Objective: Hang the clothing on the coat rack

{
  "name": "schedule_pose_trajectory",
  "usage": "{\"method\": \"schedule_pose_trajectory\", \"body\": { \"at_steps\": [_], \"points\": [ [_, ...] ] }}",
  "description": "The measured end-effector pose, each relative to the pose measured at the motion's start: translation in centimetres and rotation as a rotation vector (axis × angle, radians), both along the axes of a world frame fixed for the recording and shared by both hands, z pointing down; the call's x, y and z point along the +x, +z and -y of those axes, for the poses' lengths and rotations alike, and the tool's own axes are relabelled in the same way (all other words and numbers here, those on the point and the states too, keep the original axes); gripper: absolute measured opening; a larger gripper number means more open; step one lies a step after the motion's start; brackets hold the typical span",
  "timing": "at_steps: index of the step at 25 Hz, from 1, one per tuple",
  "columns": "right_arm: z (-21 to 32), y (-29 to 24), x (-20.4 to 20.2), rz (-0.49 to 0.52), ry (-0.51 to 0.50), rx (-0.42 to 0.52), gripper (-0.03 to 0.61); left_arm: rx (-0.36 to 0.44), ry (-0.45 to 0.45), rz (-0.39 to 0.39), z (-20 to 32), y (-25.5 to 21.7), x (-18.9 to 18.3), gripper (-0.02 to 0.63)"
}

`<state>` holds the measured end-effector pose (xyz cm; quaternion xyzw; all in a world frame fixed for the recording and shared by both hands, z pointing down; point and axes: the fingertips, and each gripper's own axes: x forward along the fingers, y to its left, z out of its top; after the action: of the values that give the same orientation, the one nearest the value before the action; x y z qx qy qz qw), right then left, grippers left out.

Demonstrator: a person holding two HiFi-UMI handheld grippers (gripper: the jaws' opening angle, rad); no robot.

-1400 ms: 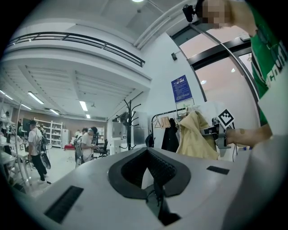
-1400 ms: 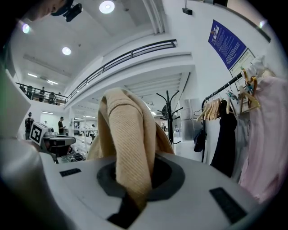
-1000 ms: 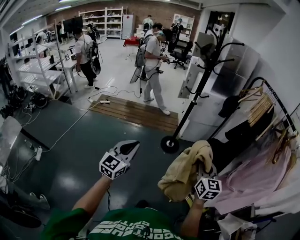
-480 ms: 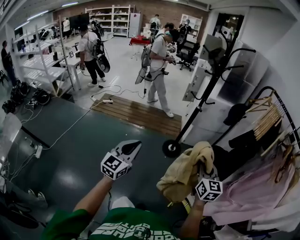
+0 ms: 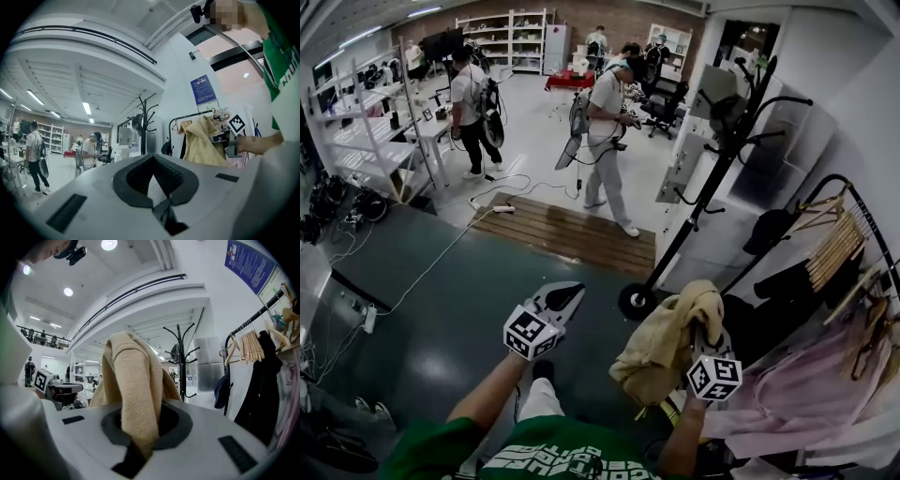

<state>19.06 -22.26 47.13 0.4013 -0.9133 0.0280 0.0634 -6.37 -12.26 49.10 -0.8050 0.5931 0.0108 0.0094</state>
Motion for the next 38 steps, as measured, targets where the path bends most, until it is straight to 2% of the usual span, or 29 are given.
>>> {"method": "schedule_pose_trajectory", "body": {
  "at_steps": [11,20,29,38],
  "points": [
    [5.1,-0.3,-3.8,0.004,0.111,-0.001,0.041,0.017,0.141,0.018,9.3,-1.5,-4.2,0.005],
    [8.8,-1.0,-6.7,-0.003,0.199,-0.006,0.041,0.020,0.246,0.018,14.9,-2.3,-7.0,0.005],
    [11.4,-0.7,-9.1,0.015,0.286,-0.016,0.041,0.009,0.341,0.004,19.7,-1.5,-9.3,0.003],
    [11.3,-1.1,-10.2,0.014,0.383,-0.007,0.041,0.025,0.428,-0.013,21.3,-1.5,-10.7,0.005]
  ]
}}
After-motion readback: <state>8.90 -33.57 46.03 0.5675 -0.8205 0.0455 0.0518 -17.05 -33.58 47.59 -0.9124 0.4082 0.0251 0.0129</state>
